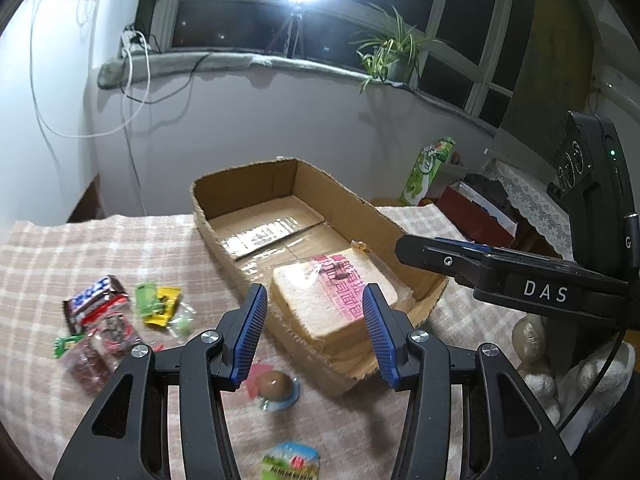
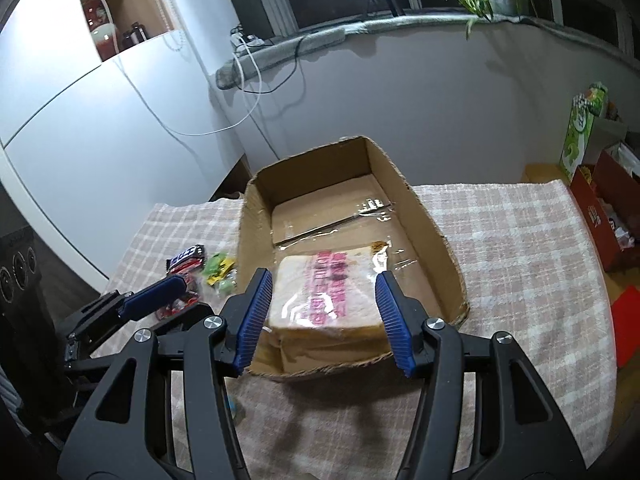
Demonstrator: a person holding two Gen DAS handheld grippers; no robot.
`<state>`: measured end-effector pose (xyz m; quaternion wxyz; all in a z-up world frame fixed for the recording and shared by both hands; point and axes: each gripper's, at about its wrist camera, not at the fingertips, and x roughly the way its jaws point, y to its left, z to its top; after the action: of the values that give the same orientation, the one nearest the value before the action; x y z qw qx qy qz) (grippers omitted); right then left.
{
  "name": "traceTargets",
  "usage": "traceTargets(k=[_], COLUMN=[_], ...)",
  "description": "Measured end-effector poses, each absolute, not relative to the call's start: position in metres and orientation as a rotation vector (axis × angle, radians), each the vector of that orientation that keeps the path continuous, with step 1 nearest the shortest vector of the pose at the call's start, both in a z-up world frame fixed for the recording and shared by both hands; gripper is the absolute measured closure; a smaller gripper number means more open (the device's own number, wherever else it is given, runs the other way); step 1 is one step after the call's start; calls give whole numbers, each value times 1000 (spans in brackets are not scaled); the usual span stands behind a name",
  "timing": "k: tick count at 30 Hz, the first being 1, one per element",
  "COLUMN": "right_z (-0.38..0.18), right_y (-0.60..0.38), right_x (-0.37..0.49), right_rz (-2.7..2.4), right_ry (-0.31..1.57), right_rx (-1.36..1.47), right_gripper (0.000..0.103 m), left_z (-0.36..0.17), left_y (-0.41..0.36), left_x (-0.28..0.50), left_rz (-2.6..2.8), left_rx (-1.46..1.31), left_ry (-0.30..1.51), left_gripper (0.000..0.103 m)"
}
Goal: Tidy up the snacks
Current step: 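Lift the bread with the right gripper and lower it into the cardboard box, then grasp the Snickers bar with the left gripper while the right gripper grasps the green jelly cup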
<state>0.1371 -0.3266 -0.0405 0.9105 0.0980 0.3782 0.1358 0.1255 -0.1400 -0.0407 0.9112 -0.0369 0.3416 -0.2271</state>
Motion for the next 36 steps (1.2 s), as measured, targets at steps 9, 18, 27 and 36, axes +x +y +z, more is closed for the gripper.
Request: traceTargets(k=[9,18,27,36], right_z=[-35,-30,-46,-79], right_y=[-305,-271,-248,-231], right_x=[108,73,47,38], right_rz=[293,318,360,390], right_ry=[752,719,736,815], right_rx=[167,85,23,-3], right_gripper=[46,24,19,19], left_z=[-32,-36,-51,-81], left_y=[-117,-82,-30,14], left_x=[100,76,53,33], left_rz=[-431,-371,-303,-245], left_rx=[-52,-33,-30,-35], left_ry=[659,644,671,764], left_gripper=[54,44,35,35])
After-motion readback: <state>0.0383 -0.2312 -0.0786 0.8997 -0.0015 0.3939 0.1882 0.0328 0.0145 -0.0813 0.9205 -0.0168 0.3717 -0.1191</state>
